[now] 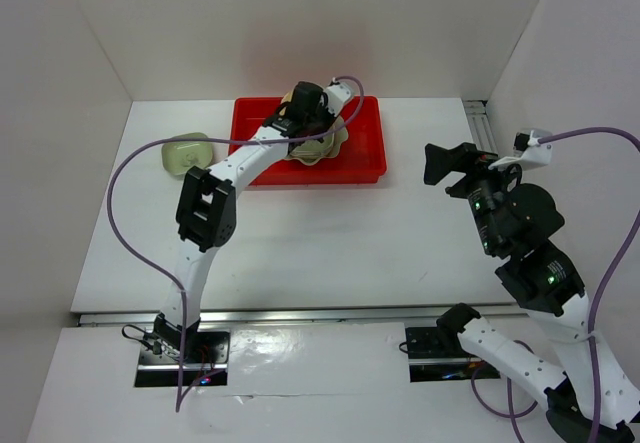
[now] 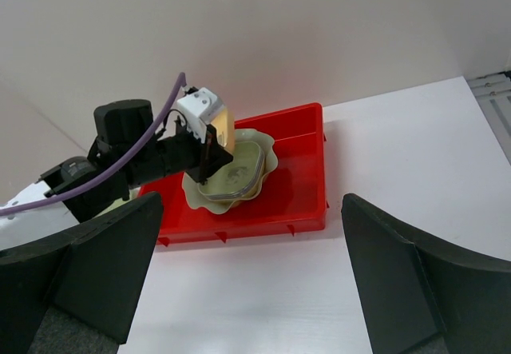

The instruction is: Place the plates into the plastic bin on the countertop

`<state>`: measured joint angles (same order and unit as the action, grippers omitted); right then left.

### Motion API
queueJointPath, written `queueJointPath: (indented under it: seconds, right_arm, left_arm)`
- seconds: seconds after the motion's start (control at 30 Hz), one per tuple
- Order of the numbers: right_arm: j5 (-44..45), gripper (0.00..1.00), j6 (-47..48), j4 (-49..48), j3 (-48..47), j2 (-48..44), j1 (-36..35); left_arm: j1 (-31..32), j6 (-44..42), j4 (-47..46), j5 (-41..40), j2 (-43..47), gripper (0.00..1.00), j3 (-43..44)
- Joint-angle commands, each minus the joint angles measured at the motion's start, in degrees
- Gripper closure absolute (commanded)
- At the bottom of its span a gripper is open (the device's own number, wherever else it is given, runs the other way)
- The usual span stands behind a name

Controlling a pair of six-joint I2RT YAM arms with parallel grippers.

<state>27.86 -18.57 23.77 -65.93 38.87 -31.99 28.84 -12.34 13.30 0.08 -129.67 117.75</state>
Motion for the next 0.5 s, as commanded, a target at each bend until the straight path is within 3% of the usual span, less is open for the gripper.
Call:
queueJointPath:
  seconds: [0.0,0.03,0.1,0.17,0.23,0.3,0.37,0.43,0.47]
  right_arm:
    - [0.97,0.00,0.55,-1.09,0.54,0.68,0.17]
    - [0.45,0.00,0.55,-1.09,0.54,0.68,0.17]
    - [0.44,0.00,0.55,-1.09,0.54,0.68,0.17]
    - [0.44,0.00,0.55,-1.09,0.54,0.68,0.17]
    - [0.44,0.00,0.55,-1.09,0.54,0.68,0.17]
    - [0.44,0.00,0.55,-1.09,0.54,0.68,0.17]
    - [0.44,0.00,0.55,-1.09,0.54,0.68,0.17]
    - [0.44,0.00,0.55,-1.09,0.54,0.68,0.17]
    - [0.44,0.00,0.55,-1.09,0.54,0.68,0.17]
  left_arm:
    - [0.25,-2.34,-3.72,1.42,-0.24,0.87,1.34]
    - [0.25,-1.47,-4.33,0.81,-0.76,0.65,0.73]
    - [0.25,-0.24,-4.34,0.11,-0.76,0.46,0.72]
    - [0.25,0.55,-4.86,0.10,-0.15,0.38,0.11]
    - [-0.36,1.09,-4.86,0.62,1.25,0.22,0.11]
    - [-0.89,1.70,-5.57,-0.16,1.87,0.18,0.11]
    - [-0.89,2.84,-4.52,-2.87,2.92,0.07,2.47]
    - [-0.89,6.51,-4.77,-7.52,4.76,0.00,3.10]
    - [-0.89,8.80,-5.73,-16.68,7.64,0.00,2.31]
